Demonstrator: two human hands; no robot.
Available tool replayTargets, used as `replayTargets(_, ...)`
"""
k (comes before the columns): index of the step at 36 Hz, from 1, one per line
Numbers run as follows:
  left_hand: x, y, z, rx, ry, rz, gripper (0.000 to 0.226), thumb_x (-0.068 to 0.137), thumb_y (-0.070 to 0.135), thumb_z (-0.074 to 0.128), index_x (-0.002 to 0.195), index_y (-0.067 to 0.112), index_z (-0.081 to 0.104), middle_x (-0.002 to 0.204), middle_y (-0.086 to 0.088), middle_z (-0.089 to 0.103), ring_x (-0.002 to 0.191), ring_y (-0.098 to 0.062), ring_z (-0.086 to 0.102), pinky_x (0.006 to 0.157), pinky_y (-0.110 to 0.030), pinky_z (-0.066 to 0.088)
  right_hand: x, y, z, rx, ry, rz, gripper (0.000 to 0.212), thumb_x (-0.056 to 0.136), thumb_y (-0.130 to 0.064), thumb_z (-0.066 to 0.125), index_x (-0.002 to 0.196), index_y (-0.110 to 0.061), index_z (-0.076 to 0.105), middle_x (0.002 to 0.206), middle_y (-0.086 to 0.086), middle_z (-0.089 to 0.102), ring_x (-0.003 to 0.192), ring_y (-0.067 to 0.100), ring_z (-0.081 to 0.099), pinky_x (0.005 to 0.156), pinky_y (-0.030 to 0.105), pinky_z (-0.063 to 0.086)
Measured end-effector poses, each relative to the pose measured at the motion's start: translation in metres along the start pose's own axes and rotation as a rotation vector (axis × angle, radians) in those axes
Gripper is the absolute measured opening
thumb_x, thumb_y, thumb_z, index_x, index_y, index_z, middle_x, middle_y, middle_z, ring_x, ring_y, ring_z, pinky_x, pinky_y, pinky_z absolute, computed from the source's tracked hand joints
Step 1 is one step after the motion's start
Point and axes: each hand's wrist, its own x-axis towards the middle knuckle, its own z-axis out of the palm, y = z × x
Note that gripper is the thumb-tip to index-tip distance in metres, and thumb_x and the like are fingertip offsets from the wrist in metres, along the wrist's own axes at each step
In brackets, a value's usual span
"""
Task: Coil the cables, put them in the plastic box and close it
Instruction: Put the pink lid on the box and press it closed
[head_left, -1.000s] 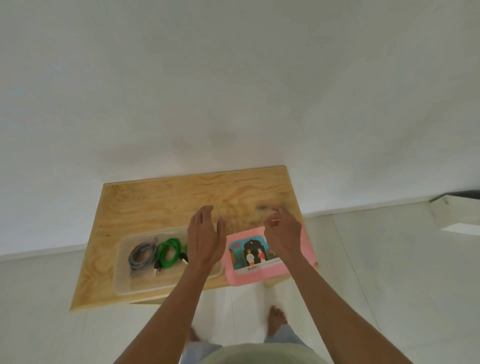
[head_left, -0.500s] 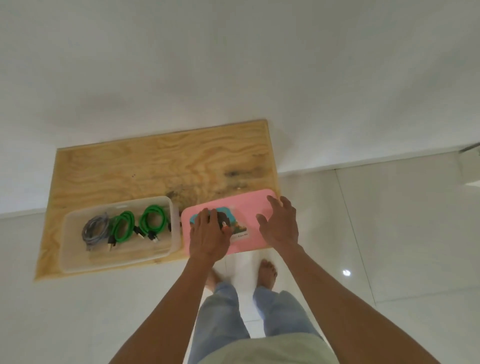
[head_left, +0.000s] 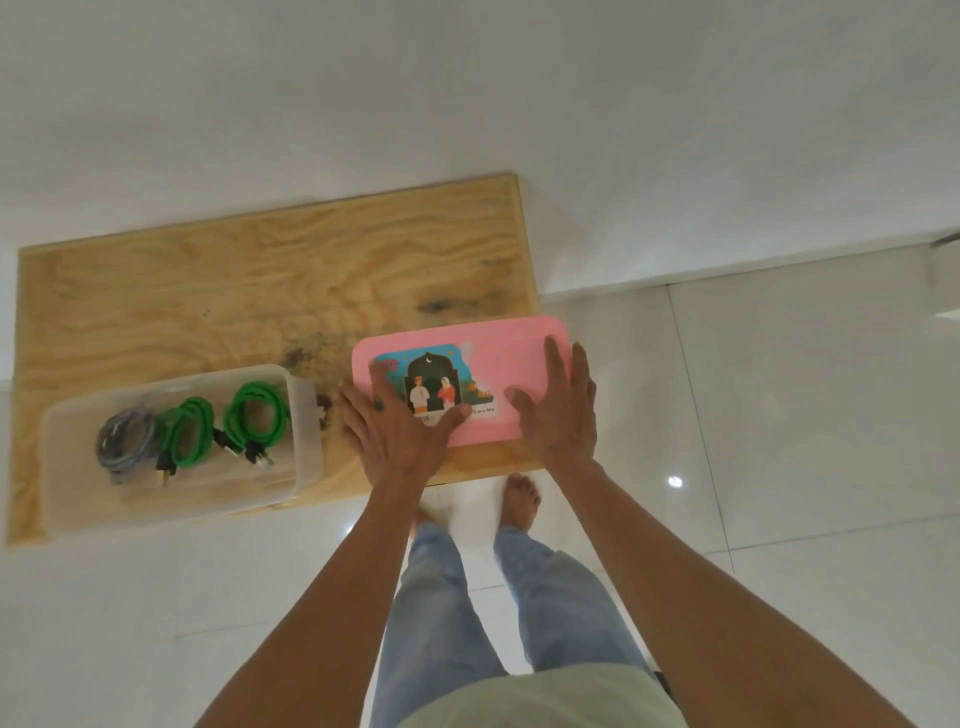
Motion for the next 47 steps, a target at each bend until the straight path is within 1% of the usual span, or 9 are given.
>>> replayTargets(3, 0.001, 0.004, -0.001, -0.046, -0.007, -0.007, 0.127, 0.062, 0.073, 0.076, 0.155, 0.024, 0.005, 0.163, -0.026, 0.0, 0.151, -0.041, -0.005, 0.121, -0.057, 0.004, -0.001, -0.001, 0.001, 0.018, 0.01, -0.004, 0.077, 0.096, -0.047, 0.055, 0.157, -0.029, 0.011, 0.166, 0.004, 0.006, 0.146, 0.033, 0.023, 0.107, 0.051, 0.041)
replayTargets(7, -0.002, 0.01, -0.009, -0.093, 0.013, 0.028, 0.125, 0.058, 0.073, 0.078, 0.153, 0.025, 0.012, 0.159, -0.025, 0.013, 0.148, -0.043, 0.008, 0.119, -0.059, 0.012, -0.006, -0.005, -0.009, 0.039, 0.036, 0.04, 0.076, 0.095, -0.043, 0.056, 0.157, -0.028, 0.013, 0.165, 0.005, 0.007, 0.146, 0.033, 0.023, 0.109, 0.052, 0.038)
replayTargets(11, -0.01, 0.025, -0.029, -0.141, 0.066, 0.083, 0.121, 0.058, 0.072, 0.078, 0.153, 0.029, 0.015, 0.16, -0.022, 0.013, 0.146, -0.04, 0.014, 0.117, -0.056, 0.019, -0.013, -0.015, -0.026, 0.068, 0.106, 0.052, 0.08, 0.091, -0.049, 0.06, 0.155, -0.029, 0.016, 0.164, 0.007, 0.012, 0.142, 0.034, 0.027, 0.105, 0.053, 0.039)
replayTargets(16, -0.012, 0.036, -0.074, -0.191, 0.144, 0.125, 0.125, 0.056, 0.068, 0.083, 0.154, 0.026, 0.018, 0.155, -0.021, 0.019, 0.142, -0.039, 0.022, 0.114, -0.052, 0.024, -0.024, -0.043, -0.047, 0.109, 0.184, -0.002, 0.084, 0.086, -0.055, 0.062, 0.154, -0.03, 0.018, 0.16, 0.008, 0.018, 0.137, 0.033, 0.03, 0.102, 0.052, 0.041)
replayTargets(21, -0.001, 0.025, -0.133, -0.201, 0.152, 0.14, 0.129, 0.058, 0.069, 0.082, 0.156, 0.025, 0.01, 0.161, -0.02, 0.011, 0.146, -0.039, 0.015, 0.115, -0.054, 0.019, -0.04, -0.091, -0.057, 0.137, 0.232, -0.075, 0.087, 0.085, -0.057, 0.062, 0.154, -0.027, 0.019, 0.156, 0.007, 0.026, 0.136, 0.031, 0.031, 0.097, 0.048, 0.045)
replayTargets(27, 0.016, -0.028, -0.199, -0.187, 0.217, 0.136, 0.128, 0.059, 0.072, 0.078, 0.156, 0.025, 0.008, 0.162, -0.017, 0.013, 0.147, -0.038, 0.017, 0.115, -0.056, 0.018, -0.071, -0.164, -0.033, 0.168, 0.232, -0.142, 0.085, 0.086, -0.056, 0.061, 0.154, -0.024, 0.022, 0.156, 0.009, 0.027, 0.14, 0.033, 0.028, 0.102, 0.048, 0.042)
replayTargets(35, 0.042, -0.158, -0.263, -0.214, 0.242, 0.039, 0.13, 0.054, 0.071, 0.082, 0.154, 0.024, 0.012, 0.158, -0.018, 0.02, 0.145, -0.039, 0.02, 0.115, -0.057, 0.023, -0.136, -0.257, 0.055, 0.13, 0.158, -0.246, 0.083, 0.088, -0.052, 0.061, 0.155, -0.021, 0.021, 0.155, 0.01, 0.027, 0.139, 0.033, 0.029, 0.106, 0.044, 0.039)
replayTargets(41, 0.049, -0.23, -0.263, -0.222, 0.121, -0.021, 0.13, 0.057, 0.067, 0.083, 0.156, 0.023, 0.01, 0.16, -0.018, 0.016, 0.146, -0.04, 0.018, 0.115, -0.056, 0.021, -0.169, -0.271, 0.117, 0.06, 0.108, -0.2, 0.085, 0.088, -0.052, 0.059, 0.155, -0.023, 0.018, 0.157, 0.01, 0.022, 0.141, 0.033, 0.027, 0.108, 0.046, 0.039)
replayTargets(47, 0.042, -0.25, -0.231, -0.213, -0.005, -0.007, 0.132, 0.057, 0.066, 0.083, 0.155, 0.021, 0.005, 0.156, -0.019, 0.017, 0.144, -0.041, 0.02, 0.114, -0.055, 0.026, -0.181, -0.254, 0.14, -0.037, 0.116, -0.087, 0.082, 0.092, -0.05, 0.054, 0.156, -0.023, 0.011, 0.16, 0.011, 0.015, 0.143, 0.036, 0.022, 0.111, 0.05, 0.032)
